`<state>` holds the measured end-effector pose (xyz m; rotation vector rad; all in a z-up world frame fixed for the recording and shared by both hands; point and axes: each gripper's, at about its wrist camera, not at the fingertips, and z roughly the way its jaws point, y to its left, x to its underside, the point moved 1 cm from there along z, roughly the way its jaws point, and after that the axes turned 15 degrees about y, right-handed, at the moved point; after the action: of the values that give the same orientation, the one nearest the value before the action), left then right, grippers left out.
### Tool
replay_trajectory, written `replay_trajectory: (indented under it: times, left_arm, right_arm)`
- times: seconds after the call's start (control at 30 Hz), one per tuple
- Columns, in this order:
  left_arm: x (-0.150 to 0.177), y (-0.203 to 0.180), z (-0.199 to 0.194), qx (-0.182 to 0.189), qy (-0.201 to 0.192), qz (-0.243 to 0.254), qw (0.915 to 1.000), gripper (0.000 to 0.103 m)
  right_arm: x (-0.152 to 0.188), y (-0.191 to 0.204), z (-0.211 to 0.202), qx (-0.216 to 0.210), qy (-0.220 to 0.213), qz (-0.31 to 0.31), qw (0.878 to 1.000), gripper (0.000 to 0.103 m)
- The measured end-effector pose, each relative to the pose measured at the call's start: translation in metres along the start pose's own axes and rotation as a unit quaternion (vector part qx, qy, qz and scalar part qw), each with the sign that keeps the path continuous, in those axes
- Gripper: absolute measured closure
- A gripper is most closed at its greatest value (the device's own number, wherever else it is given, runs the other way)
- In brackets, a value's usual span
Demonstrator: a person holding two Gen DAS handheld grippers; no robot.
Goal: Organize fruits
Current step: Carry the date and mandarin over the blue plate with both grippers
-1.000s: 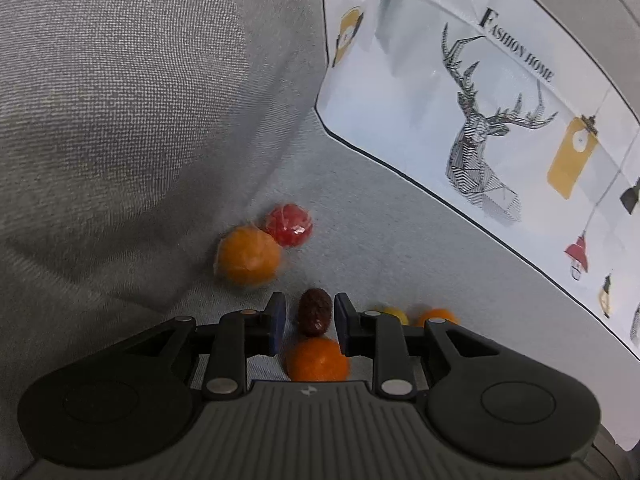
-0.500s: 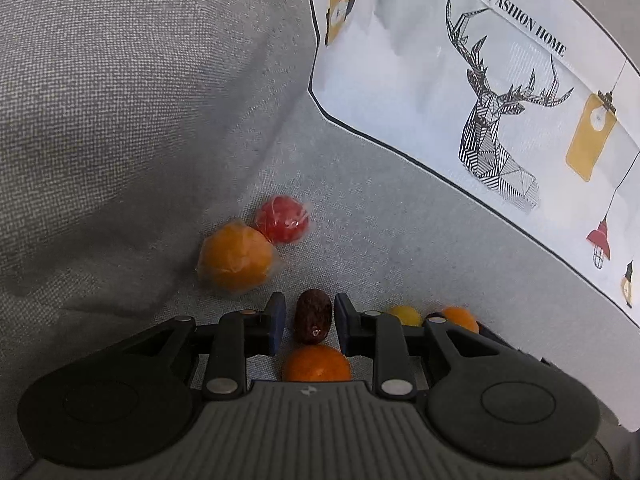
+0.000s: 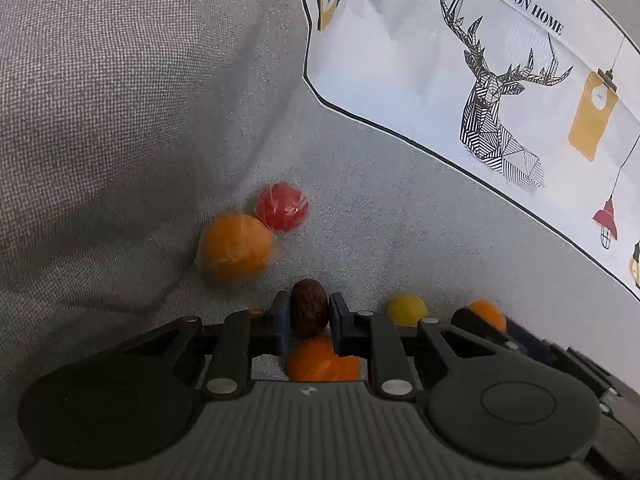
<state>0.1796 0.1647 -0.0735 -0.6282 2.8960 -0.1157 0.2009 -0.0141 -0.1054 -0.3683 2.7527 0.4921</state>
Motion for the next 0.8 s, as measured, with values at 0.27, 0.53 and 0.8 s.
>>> replay_trajectory:
  times: [0.27, 0.53, 0.8]
  left_arm:
    - [0.000, -0.002, 0.003, -0.008, -0.003, 0.008, 0.9999, 0.081]
    - [0.009, -0.009, -0.023, -0.007, -0.065, 0.023, 0.9976, 0.081]
    - [0.024, -0.006, -0.044, 0.001, -0.084, 0.035, 0.9958, 0.081]
  right_arm:
    - [0.003, 0.000, 0.004, 0.007, 0.010, -0.003, 1.000, 0.066]
    - [0.006, 0.002, -0.046, 0.002, -0.051, -0.021, 0.998, 0.066]
    - [0.040, -0.026, -0.140, 0.021, -0.103, 0.007, 0.994, 0.066]
